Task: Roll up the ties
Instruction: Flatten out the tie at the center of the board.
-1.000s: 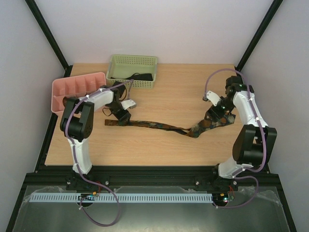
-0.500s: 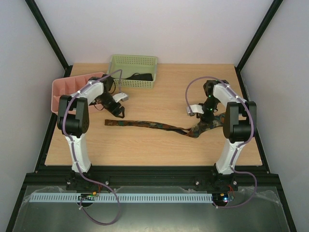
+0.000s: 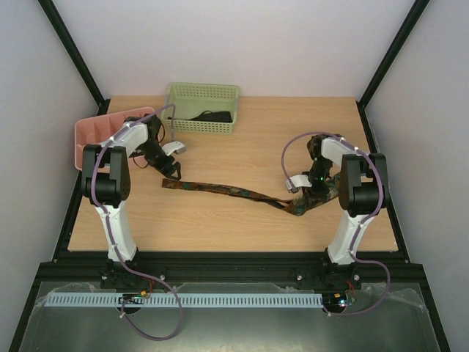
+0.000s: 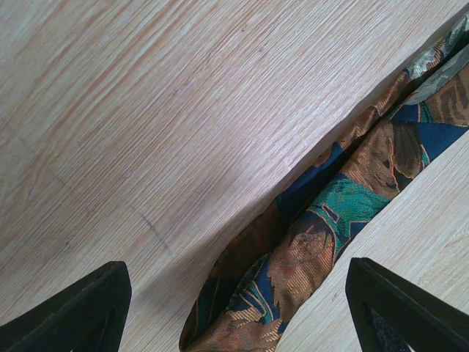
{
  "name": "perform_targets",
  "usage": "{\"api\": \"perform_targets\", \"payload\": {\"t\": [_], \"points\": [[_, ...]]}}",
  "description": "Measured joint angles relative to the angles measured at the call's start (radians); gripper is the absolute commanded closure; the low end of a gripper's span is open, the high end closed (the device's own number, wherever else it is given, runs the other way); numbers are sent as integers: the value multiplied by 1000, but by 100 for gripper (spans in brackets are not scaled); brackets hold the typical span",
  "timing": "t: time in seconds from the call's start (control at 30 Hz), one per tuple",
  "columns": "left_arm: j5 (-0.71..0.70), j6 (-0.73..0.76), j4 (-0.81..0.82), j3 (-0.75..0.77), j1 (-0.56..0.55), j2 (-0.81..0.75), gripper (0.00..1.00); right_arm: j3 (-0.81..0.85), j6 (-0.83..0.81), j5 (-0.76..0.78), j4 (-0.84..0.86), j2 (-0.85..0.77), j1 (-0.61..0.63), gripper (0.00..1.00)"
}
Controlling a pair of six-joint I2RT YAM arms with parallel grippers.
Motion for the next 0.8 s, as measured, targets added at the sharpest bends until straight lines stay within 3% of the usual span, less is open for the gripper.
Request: {"api": "perform_targets", "payload": {"t": [0.1, 0.23, 0.27, 0.43, 0.57, 0.8], "points": [[-6, 5, 0, 0, 2, 0, 16, -18, -5, 4, 19, -13, 0, 58], [-9, 10, 2, -1, 1, 0, 16, -35, -4, 10, 33, -29, 0, 94], [-10, 10, 2, -1, 1, 0, 16, -35, 2, 11, 35, -31, 0, 98], [-9, 19, 1, -1, 1, -1, 16, -23, 47, 20, 89, -61, 0, 99], [7, 42, -2, -2, 2, -12, 16, -52, 109, 37, 265, -163, -1, 99], [52, 89, -13, -41, 1, -74, 17, -504, 152, 45, 851, -547, -77, 99]]}}
